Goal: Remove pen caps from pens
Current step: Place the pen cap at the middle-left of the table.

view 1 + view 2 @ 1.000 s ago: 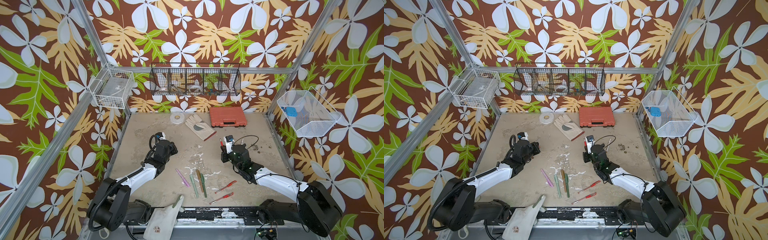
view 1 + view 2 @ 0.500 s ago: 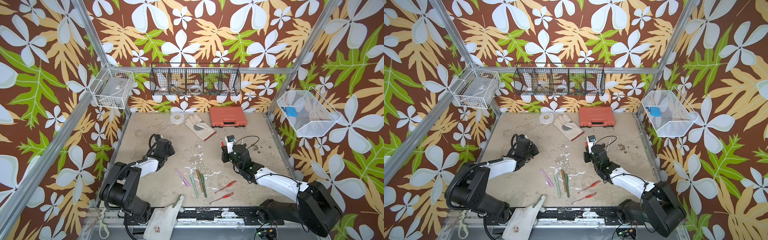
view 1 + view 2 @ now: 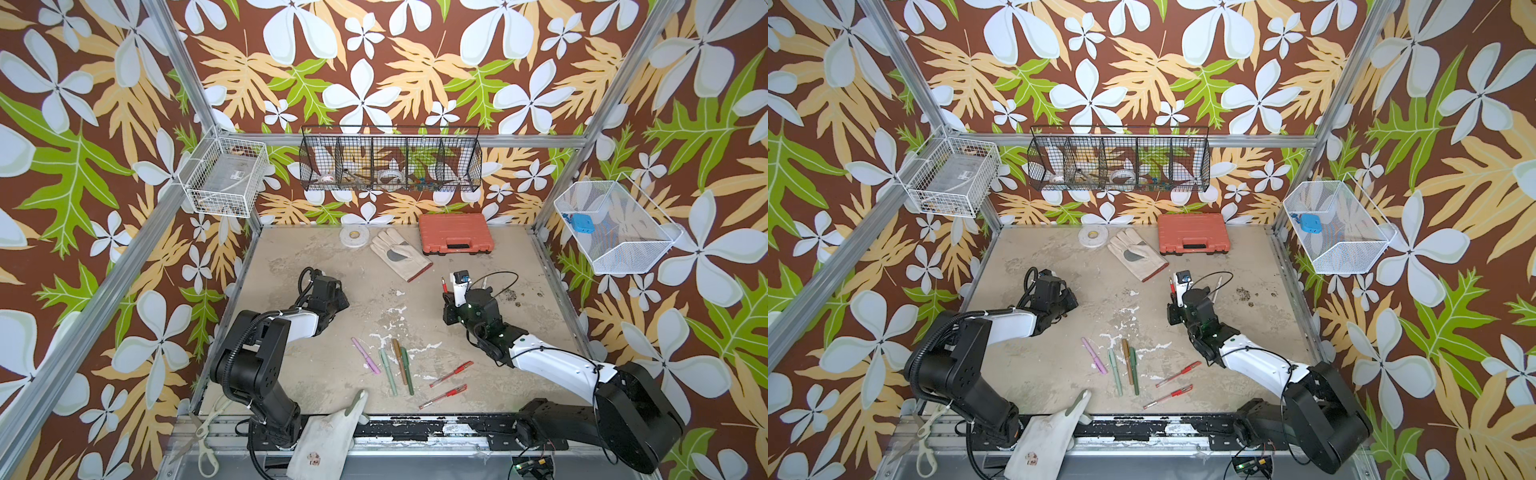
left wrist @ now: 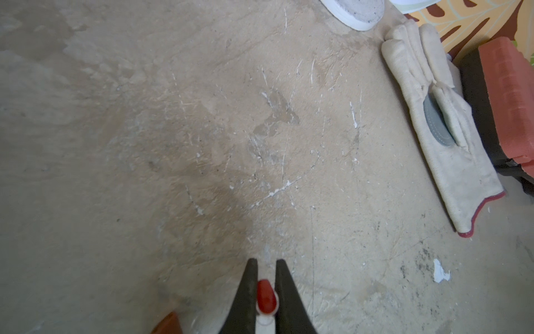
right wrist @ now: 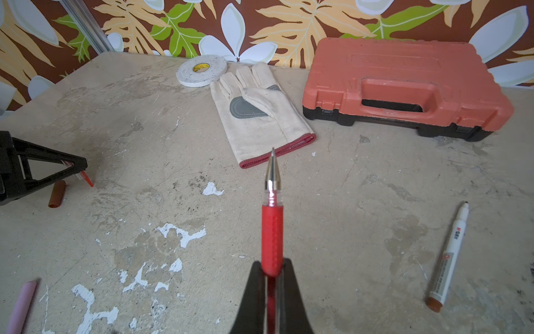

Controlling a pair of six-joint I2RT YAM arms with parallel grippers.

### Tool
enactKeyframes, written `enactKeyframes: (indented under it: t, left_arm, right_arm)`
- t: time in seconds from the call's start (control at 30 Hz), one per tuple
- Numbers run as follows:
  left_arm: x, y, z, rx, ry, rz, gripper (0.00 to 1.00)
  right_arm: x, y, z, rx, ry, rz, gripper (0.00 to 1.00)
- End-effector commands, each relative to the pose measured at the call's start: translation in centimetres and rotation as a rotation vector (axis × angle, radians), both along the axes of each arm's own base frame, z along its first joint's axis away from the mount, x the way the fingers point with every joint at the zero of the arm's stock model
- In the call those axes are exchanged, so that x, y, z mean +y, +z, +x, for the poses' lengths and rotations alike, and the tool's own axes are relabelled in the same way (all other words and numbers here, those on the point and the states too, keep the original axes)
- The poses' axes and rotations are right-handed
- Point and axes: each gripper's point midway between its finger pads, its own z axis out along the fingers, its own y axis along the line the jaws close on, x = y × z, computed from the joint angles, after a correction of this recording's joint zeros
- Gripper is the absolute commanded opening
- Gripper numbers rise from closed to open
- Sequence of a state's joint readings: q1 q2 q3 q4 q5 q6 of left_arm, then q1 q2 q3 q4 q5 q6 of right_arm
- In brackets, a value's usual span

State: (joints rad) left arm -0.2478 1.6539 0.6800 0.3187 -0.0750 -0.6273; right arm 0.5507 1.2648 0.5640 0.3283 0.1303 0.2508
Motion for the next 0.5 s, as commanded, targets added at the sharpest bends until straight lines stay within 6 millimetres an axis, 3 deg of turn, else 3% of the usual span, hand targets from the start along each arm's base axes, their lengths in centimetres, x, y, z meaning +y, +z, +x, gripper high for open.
enactKeyframes:
  t: [0.0, 0.1, 0.33, 0.47]
  left_arm:
    - [0.2, -0.5, -0.3, 0.024, -0.004, 0.012, 0.16]
    - [0.2, -0.3, -0.3, 0.018, -0.006, 0.013, 0.26]
    - [0.2, 0.2, -0.3, 0.005, -0.014, 0.012, 0.36]
    - [-0.8, 1.9, -0.5, -0.047, -0.067, -0.023, 0.4]
  right_arm:
    - [0.0, 0.3, 0.1, -0.008, -0.003, 0.006, 0.0]
    - [-0.1, 0.2, 0.1, -0.006, -0.005, 0.006, 0.0]
    - [-0.5, 0.5, 0.1, -0.012, -0.02, 0.02, 0.0]
    - [-1.8, 0.7, 0.2, -0.013, -0.06, 0.036, 0.0]
